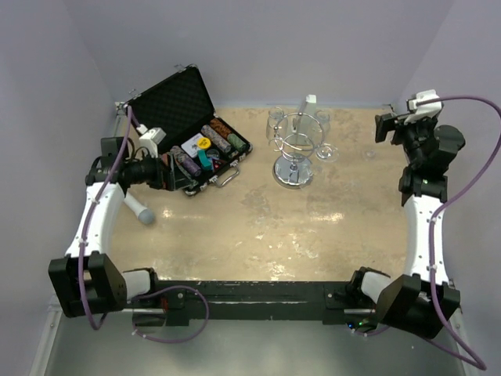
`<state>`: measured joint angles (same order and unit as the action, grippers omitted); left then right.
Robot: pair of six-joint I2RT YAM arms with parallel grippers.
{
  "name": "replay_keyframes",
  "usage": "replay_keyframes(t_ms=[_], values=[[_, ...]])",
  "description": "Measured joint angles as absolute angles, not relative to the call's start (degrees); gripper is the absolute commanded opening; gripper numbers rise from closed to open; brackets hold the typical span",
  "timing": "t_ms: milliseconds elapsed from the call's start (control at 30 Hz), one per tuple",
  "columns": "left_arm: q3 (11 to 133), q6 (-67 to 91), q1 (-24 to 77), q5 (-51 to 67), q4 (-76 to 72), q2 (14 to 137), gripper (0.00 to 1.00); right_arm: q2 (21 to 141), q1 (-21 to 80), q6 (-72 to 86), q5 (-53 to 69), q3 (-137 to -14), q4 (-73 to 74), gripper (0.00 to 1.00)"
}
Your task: Take the wine glass off the wine glass rack
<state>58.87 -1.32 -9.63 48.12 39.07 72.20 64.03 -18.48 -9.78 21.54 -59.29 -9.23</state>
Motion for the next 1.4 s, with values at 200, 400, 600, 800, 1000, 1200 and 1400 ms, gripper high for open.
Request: replay_keyframes(t_ms=[200, 400, 600, 800, 1000, 1200, 1400], values=[[56.23, -5.04, 1.3, 47.77, 30.0, 63.42, 0.95, 62.5, -18.37, -16.73, 33.93, -59.99, 1.78, 0.89], [54.13, -9.58, 14.28, 48.18, 19.51, 56.84, 0.84, 62.61, -18.39, -17.34, 38.22, -59.99, 6.68, 0.81], [50.65, -11.29, 29.15, 47.09, 10.96, 60.07, 0.84, 61.23, -18.39, -20.78, 41.89, -59.99, 11.88, 0.66], [50.0, -10.26, 32.8, 44.49, 7.64, 65.52, 0.88, 55.72, -18.24, -31.18, 47.55, -55.02, 19.22, 0.59], [50.37, -11.6, 32.77, 41.45, 8.49, 65.32, 0.89, 57.08, -16.67, -31.57, 51.77, -49.65, 16.08, 0.57], [52.34, -13.13, 32.77, 38.98, 10.83, 65.34, 0.9, 65.65, -13.85, -35.24, 54.83, -48.42, 13.93, 0.53], [55.24, -15.75, 32.77, 35.7, 13.91, 65.95, 0.91, 70.19, -9.52, -30.92, 55.92, -42.59, 4.14, 0.51]])
